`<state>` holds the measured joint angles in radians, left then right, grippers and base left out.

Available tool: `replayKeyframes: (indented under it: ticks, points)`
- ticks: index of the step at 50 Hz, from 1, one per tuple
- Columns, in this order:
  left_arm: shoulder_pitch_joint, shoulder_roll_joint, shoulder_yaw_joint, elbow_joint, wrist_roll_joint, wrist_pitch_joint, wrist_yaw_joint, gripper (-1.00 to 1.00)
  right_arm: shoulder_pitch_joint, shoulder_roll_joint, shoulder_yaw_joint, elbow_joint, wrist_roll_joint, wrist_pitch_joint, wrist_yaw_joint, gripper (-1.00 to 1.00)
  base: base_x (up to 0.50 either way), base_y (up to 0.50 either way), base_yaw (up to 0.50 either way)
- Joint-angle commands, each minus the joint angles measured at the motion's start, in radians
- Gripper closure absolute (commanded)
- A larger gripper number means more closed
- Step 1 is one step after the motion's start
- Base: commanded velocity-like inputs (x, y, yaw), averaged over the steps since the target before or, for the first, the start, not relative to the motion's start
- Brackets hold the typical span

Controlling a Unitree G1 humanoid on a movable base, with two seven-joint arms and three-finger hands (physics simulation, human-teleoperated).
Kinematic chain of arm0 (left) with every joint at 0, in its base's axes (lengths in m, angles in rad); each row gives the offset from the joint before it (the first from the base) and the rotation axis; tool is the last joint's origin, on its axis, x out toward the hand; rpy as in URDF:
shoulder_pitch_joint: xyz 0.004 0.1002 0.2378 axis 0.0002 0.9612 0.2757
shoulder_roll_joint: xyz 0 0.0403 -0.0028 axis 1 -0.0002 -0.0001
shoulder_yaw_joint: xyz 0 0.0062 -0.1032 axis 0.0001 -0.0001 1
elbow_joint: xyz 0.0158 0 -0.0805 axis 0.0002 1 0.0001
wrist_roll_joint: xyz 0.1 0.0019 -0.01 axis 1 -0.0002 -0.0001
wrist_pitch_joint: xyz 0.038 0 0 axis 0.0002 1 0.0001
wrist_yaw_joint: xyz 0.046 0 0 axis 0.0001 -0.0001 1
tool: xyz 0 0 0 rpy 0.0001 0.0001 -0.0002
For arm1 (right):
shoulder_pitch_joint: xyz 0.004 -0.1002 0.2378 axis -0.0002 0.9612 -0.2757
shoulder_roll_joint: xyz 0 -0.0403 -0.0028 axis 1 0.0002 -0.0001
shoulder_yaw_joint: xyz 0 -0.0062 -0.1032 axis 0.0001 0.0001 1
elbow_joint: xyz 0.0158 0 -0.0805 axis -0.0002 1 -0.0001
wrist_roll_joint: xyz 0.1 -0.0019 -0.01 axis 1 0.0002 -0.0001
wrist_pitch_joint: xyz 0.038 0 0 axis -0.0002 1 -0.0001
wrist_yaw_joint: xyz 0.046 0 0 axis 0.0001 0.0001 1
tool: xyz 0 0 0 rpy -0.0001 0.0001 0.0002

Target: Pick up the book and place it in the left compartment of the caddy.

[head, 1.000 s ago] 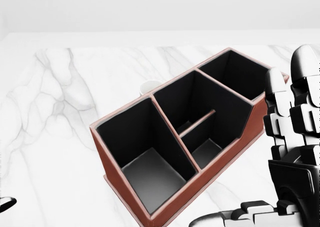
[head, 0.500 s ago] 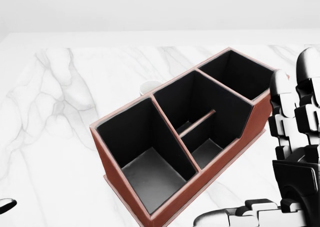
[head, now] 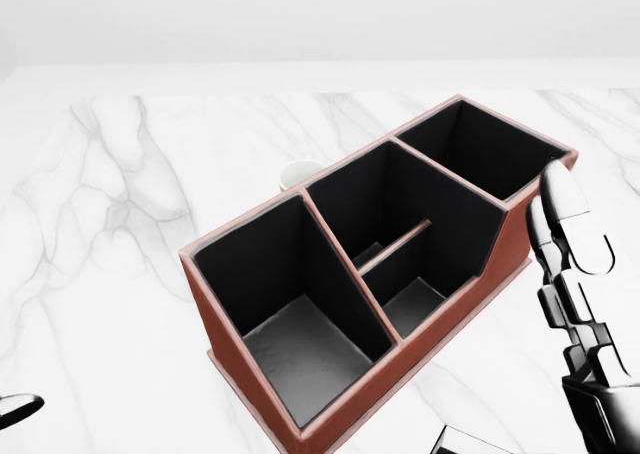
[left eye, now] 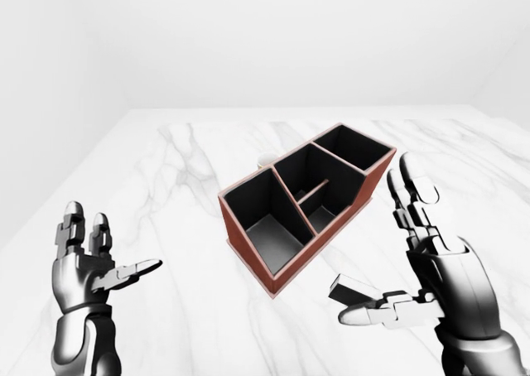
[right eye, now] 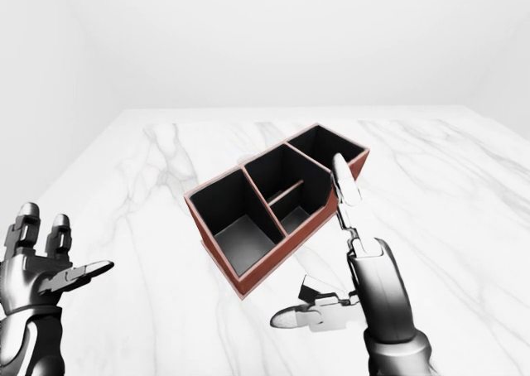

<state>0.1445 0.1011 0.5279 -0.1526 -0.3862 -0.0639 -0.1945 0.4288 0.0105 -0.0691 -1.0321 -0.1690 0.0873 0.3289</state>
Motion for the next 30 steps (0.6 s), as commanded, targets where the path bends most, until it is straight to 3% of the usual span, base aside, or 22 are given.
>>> replayKeyframes:
  ticks: [1,4,9,15,30]
  points:
    - [-0.016,0.002,-0.022,0.007,0.01,0.004,0.012,-1.0,0.079,-0.06,0.006,0.101,-0.227,0.0,0.131,-1.0,0.0,0.0,0.0]
    - [-0.02,0.005,-0.026,0.021,0.01,-0.005,0.012,-1.0,0.078,-0.032,-0.004,0.105,-0.264,0.0,0.169,-1.0,0.0,0.0,0.0]
    - [-0.019,0.01,-0.028,0.007,0.006,0.006,0.02,-1.0,0.068,0.002,-0.029,0.103,-0.301,0.0,0.216,-1.0,0.0,0.0,0.0]
    - [-0.016,0.006,-0.028,0.011,0.007,0.0,0.016,-1.0,0.065,0.027,-0.048,0.094,-0.329,0.0,0.249,-1.0,0.0,0.0,0.0]
    - [-0.014,0.003,-0.037,0.027,0.017,-0.022,0.011,-1.0,0.064,0.05,-0.075,0.139,-0.382,0.0,0.28,-1.0,0.0,0.0,0.0]
